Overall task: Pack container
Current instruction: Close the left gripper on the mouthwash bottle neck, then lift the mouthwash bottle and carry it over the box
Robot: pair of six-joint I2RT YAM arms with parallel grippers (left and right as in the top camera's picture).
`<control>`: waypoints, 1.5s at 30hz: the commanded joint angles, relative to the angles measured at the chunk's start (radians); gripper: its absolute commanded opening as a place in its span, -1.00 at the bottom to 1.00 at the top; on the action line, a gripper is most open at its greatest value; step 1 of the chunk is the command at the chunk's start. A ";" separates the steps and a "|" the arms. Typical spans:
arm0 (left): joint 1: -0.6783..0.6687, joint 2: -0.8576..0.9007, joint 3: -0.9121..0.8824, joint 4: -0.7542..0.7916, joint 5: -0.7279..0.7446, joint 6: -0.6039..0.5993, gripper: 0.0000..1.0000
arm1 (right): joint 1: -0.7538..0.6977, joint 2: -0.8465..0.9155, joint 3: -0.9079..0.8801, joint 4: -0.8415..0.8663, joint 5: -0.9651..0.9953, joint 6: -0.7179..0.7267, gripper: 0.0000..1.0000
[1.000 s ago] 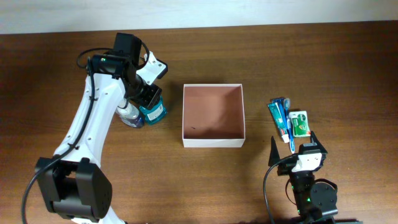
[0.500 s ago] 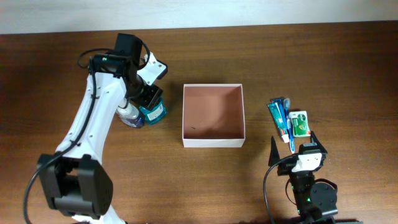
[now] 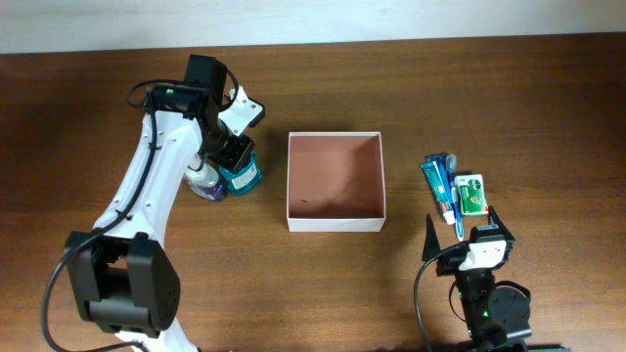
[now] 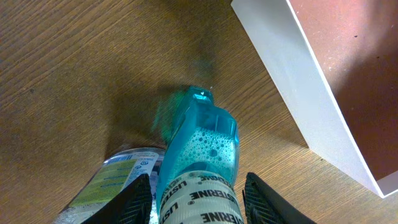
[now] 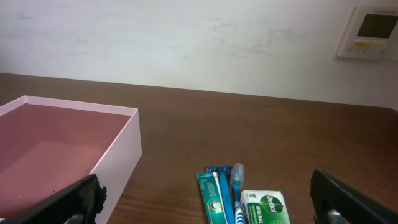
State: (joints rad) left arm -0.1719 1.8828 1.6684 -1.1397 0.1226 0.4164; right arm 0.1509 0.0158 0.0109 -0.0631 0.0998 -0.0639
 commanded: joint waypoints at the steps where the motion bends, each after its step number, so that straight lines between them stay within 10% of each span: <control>1: -0.004 0.004 0.029 0.000 0.000 0.005 -0.04 | -0.008 -0.008 -0.005 -0.008 0.005 -0.003 0.97; 18: -0.004 0.002 0.060 -0.027 0.000 0.004 -0.13 | -0.008 -0.008 -0.005 -0.008 0.005 -0.003 0.97; 29: -0.004 0.002 0.080 -0.047 0.003 0.004 -0.55 | -0.008 -0.008 -0.005 -0.008 0.005 -0.003 0.97; 45: -0.022 -0.018 0.407 -0.095 0.022 0.005 -0.76 | -0.008 -0.008 -0.005 -0.008 0.005 -0.003 0.97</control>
State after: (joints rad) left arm -0.1764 1.8935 1.9991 -1.2354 0.1204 0.4194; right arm 0.1509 0.0158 0.0109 -0.0635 0.0998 -0.0639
